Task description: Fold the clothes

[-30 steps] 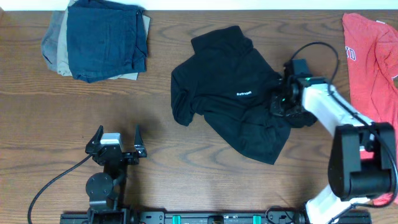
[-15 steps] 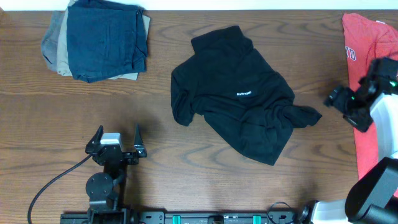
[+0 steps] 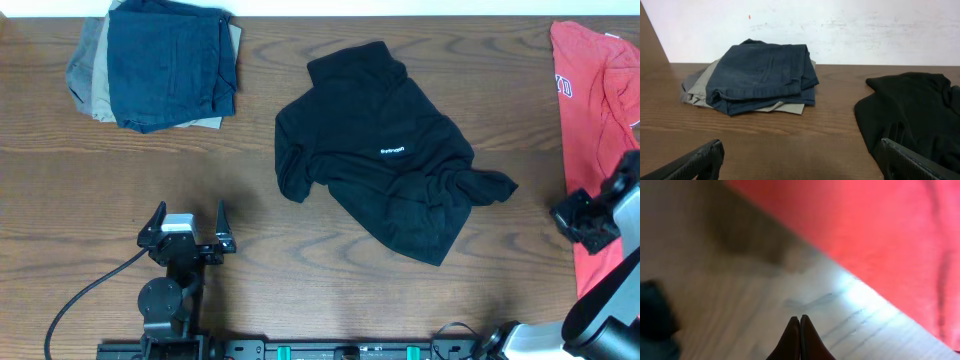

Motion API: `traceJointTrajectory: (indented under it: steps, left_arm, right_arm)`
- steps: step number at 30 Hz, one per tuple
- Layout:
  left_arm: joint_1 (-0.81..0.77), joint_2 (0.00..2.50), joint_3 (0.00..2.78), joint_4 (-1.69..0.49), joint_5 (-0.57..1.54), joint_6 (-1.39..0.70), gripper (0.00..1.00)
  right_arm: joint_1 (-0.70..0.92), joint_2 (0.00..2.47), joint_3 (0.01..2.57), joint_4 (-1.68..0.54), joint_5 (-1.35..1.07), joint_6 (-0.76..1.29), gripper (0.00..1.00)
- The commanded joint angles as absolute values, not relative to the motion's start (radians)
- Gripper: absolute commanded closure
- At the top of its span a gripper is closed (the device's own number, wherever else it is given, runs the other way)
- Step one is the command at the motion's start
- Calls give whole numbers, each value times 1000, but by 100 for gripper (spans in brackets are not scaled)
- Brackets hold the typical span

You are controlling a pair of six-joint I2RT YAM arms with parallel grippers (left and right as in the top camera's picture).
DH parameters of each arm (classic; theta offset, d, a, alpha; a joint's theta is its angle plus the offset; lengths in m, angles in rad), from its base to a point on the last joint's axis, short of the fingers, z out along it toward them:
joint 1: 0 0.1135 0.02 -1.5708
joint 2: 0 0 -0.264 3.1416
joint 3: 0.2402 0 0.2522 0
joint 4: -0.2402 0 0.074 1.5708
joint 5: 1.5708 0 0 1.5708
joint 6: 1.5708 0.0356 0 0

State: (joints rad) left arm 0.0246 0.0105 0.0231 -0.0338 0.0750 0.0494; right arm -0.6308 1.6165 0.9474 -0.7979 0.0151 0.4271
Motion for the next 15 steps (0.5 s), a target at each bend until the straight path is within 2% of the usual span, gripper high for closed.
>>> traceJointTrajectory:
  steps: [1,15]
  left_arm:
    - [27,4,4,-63,85,51,2]
    - [27,4,4,-63,85,51,2]
  right_arm:
    - [-677,1623,907,-777,75,476,99]
    - [-746,1623,794,-669,73,480,99]
